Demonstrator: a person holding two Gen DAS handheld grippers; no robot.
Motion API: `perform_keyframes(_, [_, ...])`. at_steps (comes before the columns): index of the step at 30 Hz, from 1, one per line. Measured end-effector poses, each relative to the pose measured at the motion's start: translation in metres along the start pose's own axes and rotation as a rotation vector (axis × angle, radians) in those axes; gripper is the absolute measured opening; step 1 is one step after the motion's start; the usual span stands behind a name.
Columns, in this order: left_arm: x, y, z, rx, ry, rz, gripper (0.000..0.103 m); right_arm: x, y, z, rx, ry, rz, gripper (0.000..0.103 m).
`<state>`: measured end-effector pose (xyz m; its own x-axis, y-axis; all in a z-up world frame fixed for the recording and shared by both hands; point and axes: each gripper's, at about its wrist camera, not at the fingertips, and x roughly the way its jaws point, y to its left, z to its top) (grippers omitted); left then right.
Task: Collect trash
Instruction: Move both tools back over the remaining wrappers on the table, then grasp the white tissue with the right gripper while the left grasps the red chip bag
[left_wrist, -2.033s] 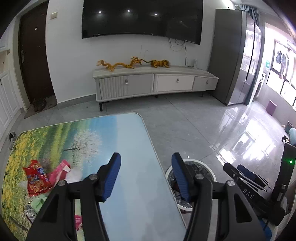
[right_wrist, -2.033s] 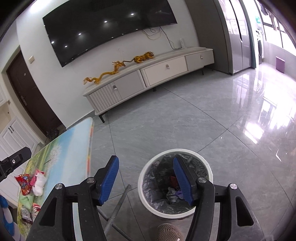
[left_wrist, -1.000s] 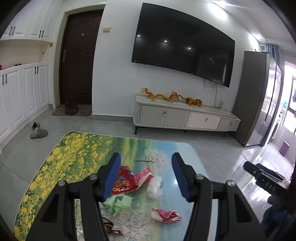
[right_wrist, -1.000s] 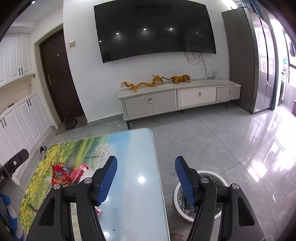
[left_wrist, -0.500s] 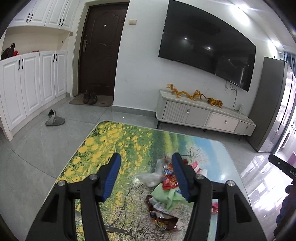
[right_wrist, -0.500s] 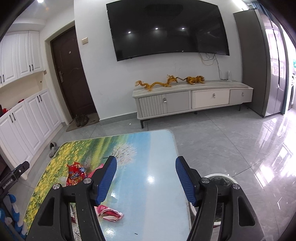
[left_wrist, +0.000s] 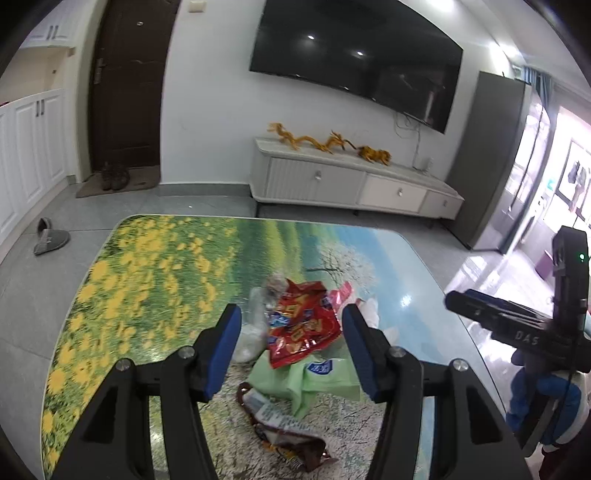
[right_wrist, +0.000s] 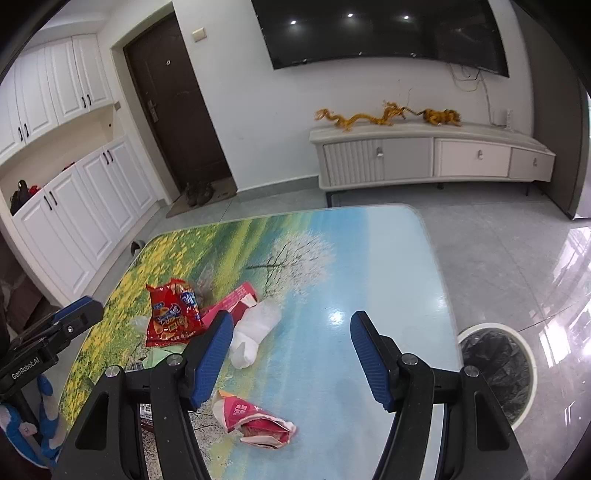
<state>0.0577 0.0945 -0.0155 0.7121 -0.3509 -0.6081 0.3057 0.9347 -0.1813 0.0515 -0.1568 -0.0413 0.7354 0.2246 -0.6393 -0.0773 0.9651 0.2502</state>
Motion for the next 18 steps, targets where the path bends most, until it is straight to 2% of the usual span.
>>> perform_keyframes(5, [0.028, -0.01, 0.002, 0.052, 0.057, -0.027, 0.052, 0.028, 0.009, -0.003, -0.022, 0.057, 0.048, 0.064])
perform_keyframes(14, [0.06, -0.001, -0.008, 0.026, 0.144, -0.039, 0.051, 0.069, 0.018, -0.004, -0.045, 0.137, 0.093, 0.061])
perform_keyframes(16, [0.064, 0.002, -0.011, 0.017, 0.16, -0.042, 0.044, 0.077, 0.019, -0.005, -0.044, 0.155, 0.103, 0.059])
perform_keyframes(18, [0.067, 0.004, -0.012, 0.01, 0.172, -0.051, 0.041, 0.083, 0.02, -0.005, -0.046, 0.169, 0.108, 0.058])
